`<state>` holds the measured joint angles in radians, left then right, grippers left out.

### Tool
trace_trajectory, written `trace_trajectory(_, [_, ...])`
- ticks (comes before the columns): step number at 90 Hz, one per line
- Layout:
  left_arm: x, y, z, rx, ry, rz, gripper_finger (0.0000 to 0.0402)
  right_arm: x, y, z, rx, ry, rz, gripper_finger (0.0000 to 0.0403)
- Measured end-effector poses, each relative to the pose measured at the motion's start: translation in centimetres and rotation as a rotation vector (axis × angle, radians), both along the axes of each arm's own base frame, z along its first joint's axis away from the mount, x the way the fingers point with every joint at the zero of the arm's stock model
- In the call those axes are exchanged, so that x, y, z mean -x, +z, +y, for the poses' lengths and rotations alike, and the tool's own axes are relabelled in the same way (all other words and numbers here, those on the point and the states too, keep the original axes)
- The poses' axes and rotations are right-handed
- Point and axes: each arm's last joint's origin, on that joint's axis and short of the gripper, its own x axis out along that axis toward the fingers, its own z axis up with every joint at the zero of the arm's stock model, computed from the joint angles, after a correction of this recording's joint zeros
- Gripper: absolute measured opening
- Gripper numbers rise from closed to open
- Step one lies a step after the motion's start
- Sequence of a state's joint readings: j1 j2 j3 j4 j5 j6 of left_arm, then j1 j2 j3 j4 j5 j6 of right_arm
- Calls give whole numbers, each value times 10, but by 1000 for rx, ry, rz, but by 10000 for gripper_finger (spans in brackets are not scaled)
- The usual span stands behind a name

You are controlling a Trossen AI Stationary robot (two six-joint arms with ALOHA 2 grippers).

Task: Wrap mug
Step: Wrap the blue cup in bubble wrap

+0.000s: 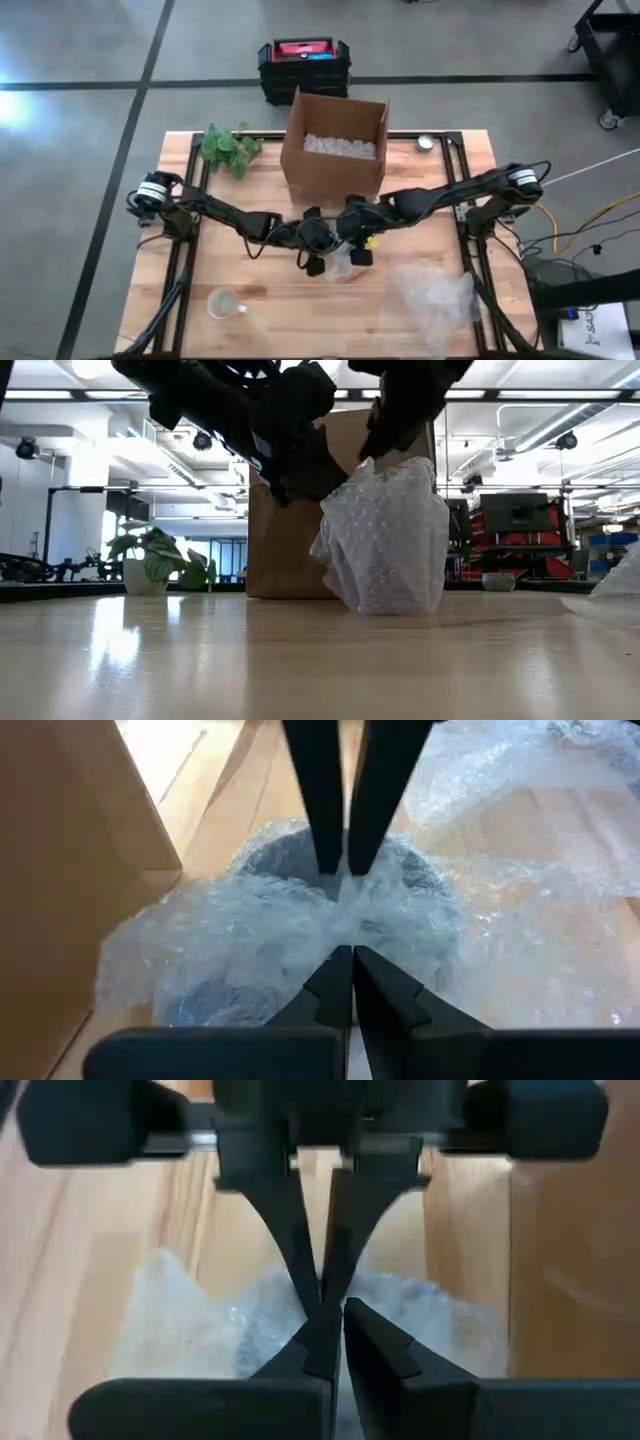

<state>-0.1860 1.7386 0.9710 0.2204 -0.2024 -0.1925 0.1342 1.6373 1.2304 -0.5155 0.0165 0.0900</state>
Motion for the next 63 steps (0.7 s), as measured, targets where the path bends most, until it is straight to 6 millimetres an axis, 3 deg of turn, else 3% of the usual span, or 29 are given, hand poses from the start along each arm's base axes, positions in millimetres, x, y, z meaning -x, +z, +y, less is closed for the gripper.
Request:
trace_trajectory(19, [0,0,0,0,1,-2,0,-9,-70,1,30,4,189,2])
trace_trajectory(31, [0,0,0,1,1,-3,0,-13,-82,2,38,13,227,2])
trace_trajectory(43, [0,0,0,0,1,-3,0,-10,-56,5,36,23,198,2])
trace_trajectory(57, [0,0,0,0,1,0,0,1,6,6,15,37,37,2])
trace_trajectory(63, [0,0,0,0,0,-1,0,11,21,5,-13,68,7,2])
